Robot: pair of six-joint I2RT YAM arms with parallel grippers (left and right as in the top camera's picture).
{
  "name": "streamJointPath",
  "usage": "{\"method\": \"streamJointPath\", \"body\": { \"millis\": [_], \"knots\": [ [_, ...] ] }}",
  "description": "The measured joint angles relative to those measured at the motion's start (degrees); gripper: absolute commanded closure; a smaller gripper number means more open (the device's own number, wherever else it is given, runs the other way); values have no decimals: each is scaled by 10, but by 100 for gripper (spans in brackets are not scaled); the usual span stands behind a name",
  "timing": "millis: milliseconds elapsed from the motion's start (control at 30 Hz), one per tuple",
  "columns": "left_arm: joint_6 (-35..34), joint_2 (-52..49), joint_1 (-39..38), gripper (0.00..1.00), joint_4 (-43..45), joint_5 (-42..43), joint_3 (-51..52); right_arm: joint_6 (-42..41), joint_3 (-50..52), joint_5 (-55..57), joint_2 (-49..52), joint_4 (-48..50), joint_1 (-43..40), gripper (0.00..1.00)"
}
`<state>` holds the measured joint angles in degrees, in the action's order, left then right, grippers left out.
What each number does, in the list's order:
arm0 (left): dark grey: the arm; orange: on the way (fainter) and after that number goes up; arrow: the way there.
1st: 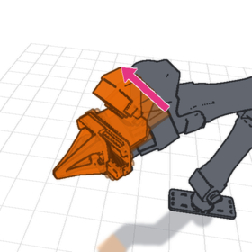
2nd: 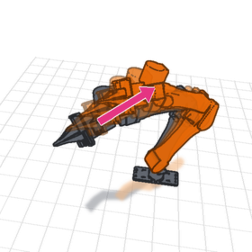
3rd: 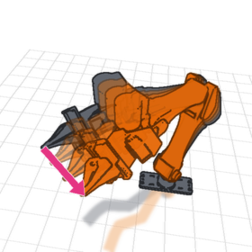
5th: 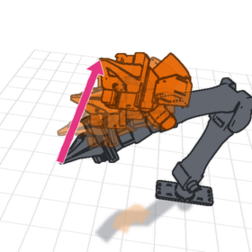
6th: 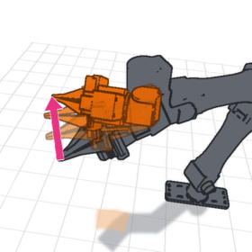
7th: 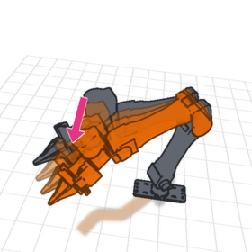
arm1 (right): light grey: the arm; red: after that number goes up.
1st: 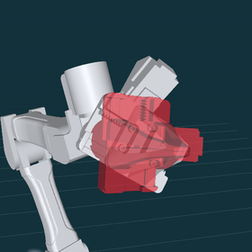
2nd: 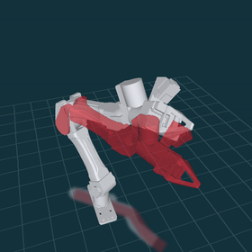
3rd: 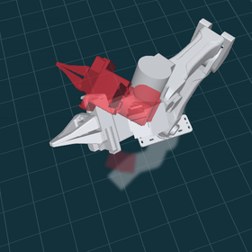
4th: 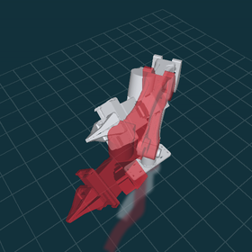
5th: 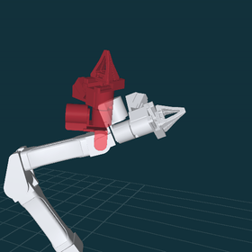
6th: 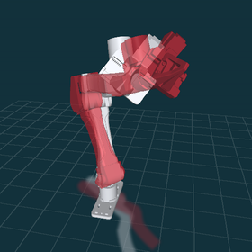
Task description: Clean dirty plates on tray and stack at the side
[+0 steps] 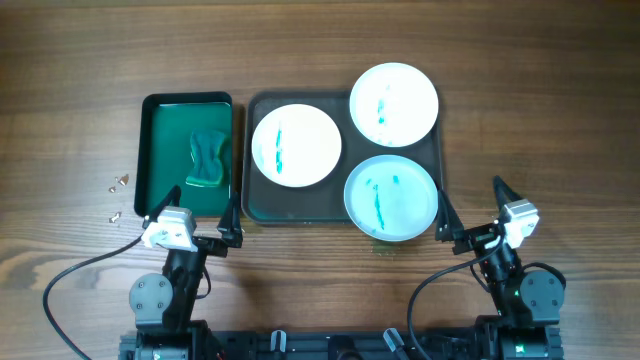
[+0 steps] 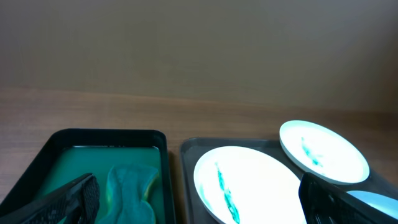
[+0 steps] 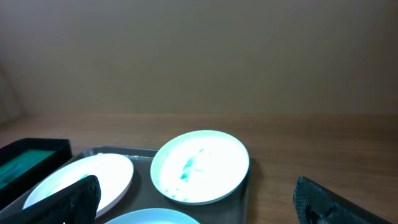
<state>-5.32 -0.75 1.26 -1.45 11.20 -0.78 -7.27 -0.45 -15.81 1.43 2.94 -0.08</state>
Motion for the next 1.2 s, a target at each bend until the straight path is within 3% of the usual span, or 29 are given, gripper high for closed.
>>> {"method": "streamJointPath", "body": {
  "millis": [200,367,567,600,800,933,1033,1200],
  "knots": [
    [-12,-52,0,0,-61,18,-77,-2,-59,-34,88,-3,0,0],
    [-14,-181,0,0,-160,39,-223,-4,-214,-81,263,-50,0,0],
    [-9,-392,0,0,-344,48,-446,-4,-432,-120,483,-245,0,0],
    [-7,-431,0,0,-374,48,-485,-3,-506,-126,550,-332,0,0],
    [-3,-684,0,0,-586,31,-716,38,-669,-130,708,-506,0,0],
    [-3,-782,0,0,-616,26,-754,47,-684,-132,774,-488,0,2],
    [-3,-820,0,0,-596,25,-754,28,-684,-147,812,-463,4,21],
    [-3,-864,0,0,-565,31,-754,-16,-688,-136,871,-422,73,24]
  ]
}}
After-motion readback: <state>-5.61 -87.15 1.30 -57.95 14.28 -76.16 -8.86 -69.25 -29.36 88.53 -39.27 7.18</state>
